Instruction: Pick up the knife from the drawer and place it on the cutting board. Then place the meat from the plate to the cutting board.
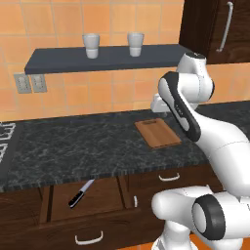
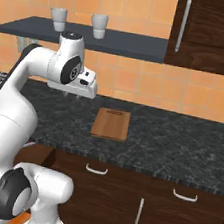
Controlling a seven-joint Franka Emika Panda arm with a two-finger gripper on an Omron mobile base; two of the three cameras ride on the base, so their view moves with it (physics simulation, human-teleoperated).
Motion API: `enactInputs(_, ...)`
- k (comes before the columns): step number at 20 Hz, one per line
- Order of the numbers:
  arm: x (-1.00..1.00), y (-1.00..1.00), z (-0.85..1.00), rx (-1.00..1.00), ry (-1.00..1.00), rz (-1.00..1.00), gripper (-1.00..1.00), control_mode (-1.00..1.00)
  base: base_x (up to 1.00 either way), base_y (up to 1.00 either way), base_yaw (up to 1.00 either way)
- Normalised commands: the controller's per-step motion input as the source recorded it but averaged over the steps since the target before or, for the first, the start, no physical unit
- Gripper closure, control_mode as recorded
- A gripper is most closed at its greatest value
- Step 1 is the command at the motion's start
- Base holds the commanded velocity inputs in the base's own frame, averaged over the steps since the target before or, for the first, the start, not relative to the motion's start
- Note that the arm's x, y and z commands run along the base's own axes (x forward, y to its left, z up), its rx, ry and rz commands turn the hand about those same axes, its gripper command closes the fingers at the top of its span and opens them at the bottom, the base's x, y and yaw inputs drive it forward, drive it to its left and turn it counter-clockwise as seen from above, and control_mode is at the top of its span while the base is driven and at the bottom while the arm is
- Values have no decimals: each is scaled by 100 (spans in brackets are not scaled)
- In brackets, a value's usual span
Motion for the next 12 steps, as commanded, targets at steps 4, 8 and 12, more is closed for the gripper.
enactInputs(4,0,0,0,0,0,0,-100,100,0,-4,7)
enactInputs(8,0,0,0,0,0,0,-100,100,-22,-53,25)
enactInputs(12,0,0,0,0,0,0,-100,100,-3,-63,36)
